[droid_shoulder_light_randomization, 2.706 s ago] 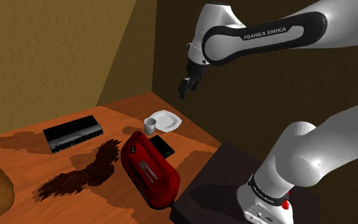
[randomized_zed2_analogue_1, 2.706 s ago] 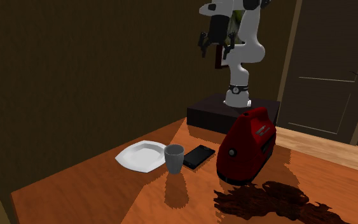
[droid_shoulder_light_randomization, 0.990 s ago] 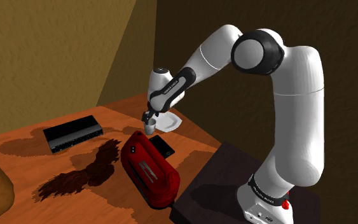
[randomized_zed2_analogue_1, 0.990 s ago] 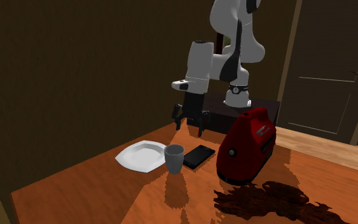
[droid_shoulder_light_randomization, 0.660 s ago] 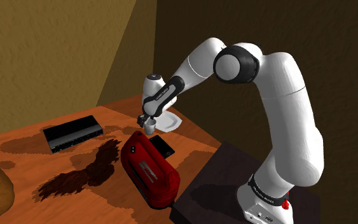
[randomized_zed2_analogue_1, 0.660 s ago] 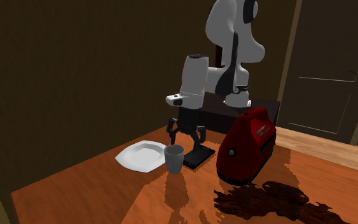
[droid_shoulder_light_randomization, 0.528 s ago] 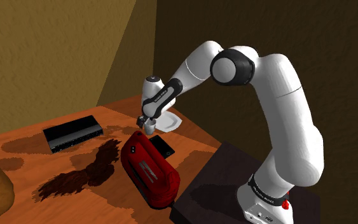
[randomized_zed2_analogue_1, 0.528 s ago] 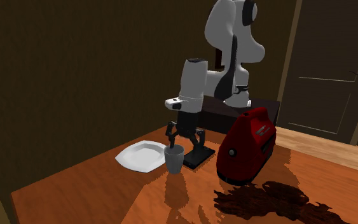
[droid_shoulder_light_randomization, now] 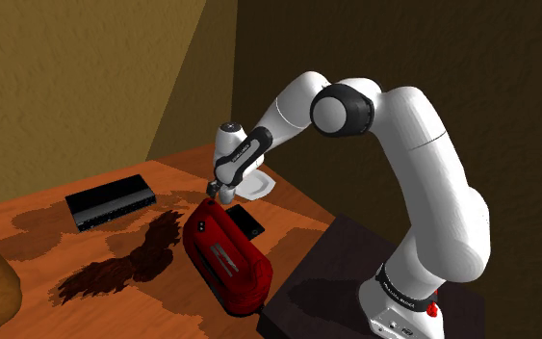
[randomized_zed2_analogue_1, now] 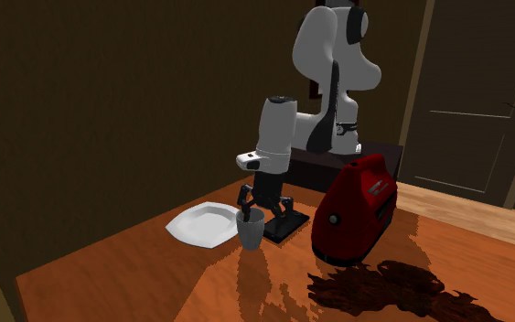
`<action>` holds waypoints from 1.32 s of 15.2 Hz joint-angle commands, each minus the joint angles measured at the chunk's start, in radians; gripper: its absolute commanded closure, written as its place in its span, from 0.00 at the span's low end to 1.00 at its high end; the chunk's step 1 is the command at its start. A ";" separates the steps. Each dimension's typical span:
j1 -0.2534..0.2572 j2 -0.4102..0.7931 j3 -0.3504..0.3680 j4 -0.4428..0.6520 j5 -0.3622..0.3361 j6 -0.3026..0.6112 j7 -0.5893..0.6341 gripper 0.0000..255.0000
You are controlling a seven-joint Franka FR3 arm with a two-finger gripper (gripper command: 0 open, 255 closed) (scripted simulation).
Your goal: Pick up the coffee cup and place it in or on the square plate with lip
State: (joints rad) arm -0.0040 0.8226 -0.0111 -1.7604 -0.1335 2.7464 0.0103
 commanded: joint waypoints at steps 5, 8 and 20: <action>0.000 0.001 0.000 0.001 0.000 0.000 0.000 0.00; 0.000 0.001 0.000 0.001 0.000 0.000 0.000 1.00; -0.003 -0.058 0.004 -0.024 0.002 -0.034 -0.005 1.00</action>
State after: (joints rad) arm -0.0074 0.7749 -0.0075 -1.7802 -0.1316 2.7187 0.0054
